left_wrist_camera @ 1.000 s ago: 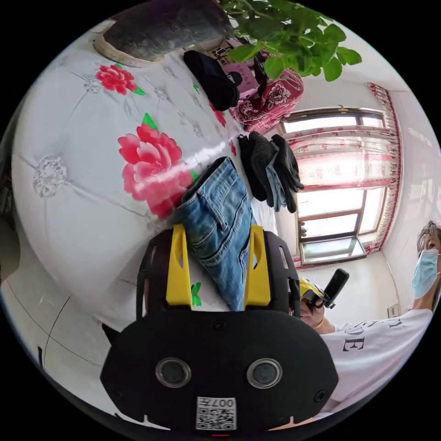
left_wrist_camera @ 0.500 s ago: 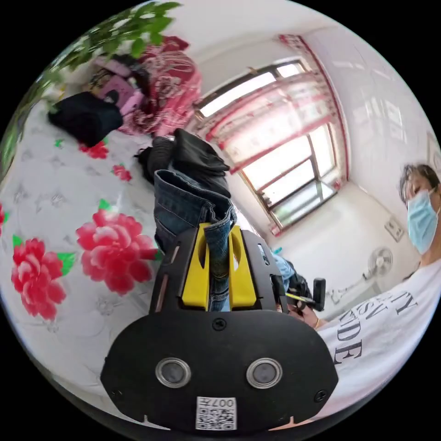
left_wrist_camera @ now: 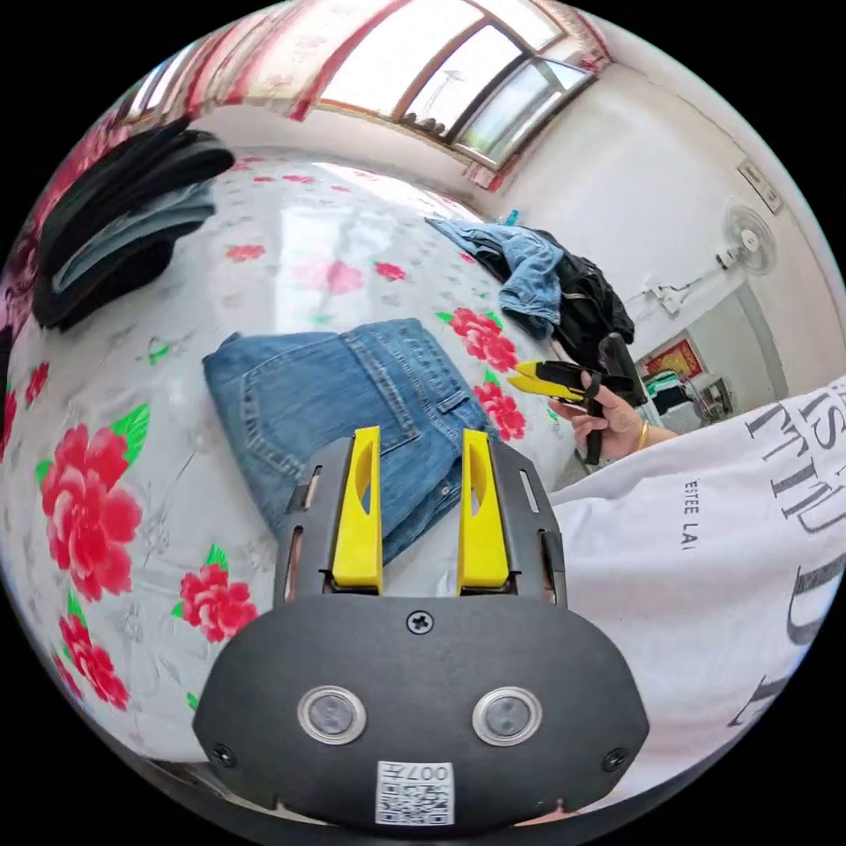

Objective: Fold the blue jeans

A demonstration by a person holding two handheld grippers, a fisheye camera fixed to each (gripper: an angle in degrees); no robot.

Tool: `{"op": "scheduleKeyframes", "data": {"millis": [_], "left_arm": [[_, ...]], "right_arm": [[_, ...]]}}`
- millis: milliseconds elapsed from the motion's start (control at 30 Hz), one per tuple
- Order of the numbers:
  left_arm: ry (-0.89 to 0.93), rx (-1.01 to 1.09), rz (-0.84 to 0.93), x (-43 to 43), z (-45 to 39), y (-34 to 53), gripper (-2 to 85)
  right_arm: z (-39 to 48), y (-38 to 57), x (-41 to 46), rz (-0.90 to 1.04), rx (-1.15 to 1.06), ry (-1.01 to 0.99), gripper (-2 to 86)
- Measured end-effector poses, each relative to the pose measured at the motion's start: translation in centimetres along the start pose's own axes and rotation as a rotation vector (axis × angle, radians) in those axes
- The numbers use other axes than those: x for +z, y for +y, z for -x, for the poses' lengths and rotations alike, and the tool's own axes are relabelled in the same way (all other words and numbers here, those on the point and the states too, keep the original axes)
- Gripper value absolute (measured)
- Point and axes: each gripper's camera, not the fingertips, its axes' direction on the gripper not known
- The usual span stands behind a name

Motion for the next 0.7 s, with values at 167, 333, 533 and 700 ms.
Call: {"op": "scheduleKeyframes", "data": {"millis": [167,333,533,700], "left_arm": [[0.146,-0.282,0.014,1.3,8.0,0.9,16.3],[0.401,-0.454,0.046,8.0,12.0,0.1,13.5],[0.420,-0.339,-0.033,6.4,8.6,-5.5,5.0],[0.414,-0.145,-0.307,-5.0,7.1,-14.2,4.9]], "right_arm": [[-1.9,-2.6,2.2,0.147,0.002,-0.034,11.2],[-1.3,-5.0,3.9,0.253,-0.022,0.033,10.0],[3.3,-9.3,2.0,0.304,-0.107,-0.094,5.7],[14.9,-18.6,-2.3,0.169,-0.344,-0.362,4.6]]}}
